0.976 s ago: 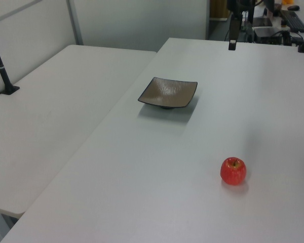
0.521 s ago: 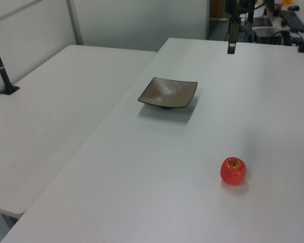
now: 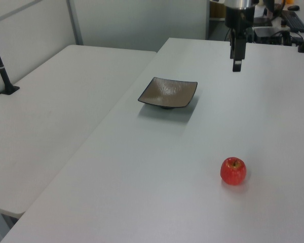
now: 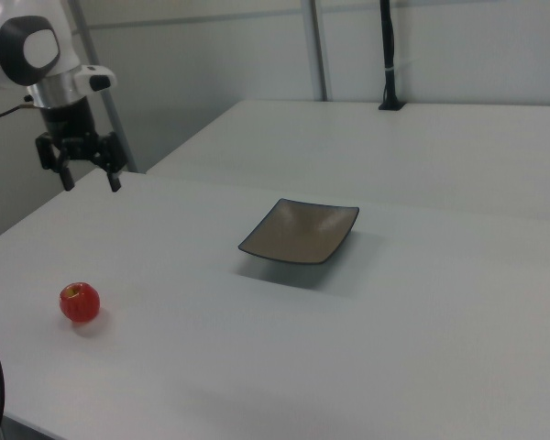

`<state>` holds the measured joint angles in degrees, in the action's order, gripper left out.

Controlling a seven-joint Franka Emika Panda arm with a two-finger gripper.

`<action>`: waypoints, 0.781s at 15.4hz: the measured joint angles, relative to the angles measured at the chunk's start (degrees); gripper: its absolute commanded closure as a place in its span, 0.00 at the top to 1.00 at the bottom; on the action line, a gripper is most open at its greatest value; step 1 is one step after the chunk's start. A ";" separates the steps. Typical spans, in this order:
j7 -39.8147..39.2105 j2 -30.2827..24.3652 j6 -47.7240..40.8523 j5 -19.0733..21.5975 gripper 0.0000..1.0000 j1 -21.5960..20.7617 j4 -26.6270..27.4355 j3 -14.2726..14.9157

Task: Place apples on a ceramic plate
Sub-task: 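Move the open gripper over the red apple, then lower the gripper around the red apple and close on it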

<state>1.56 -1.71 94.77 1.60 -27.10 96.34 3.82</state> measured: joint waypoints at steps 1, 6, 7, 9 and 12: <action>0.28 0.09 -0.03 0.88 1.00 -1.16 0.29 -0.09; 0.32 0.60 0.47 3.14 1.00 -2.42 4.24 -4.28; 0.32 0.73 2.01 3.15 1.00 -2.44 5.86 -5.70; 0.32 1.06 6.47 3.15 1.00 -2.50 9.57 -7.83; -0.28 1.69 11.24 3.10 1.00 -2.41 15.24 -9.73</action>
<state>1.28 -0.02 106.01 4.70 -29.51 111.58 -5.91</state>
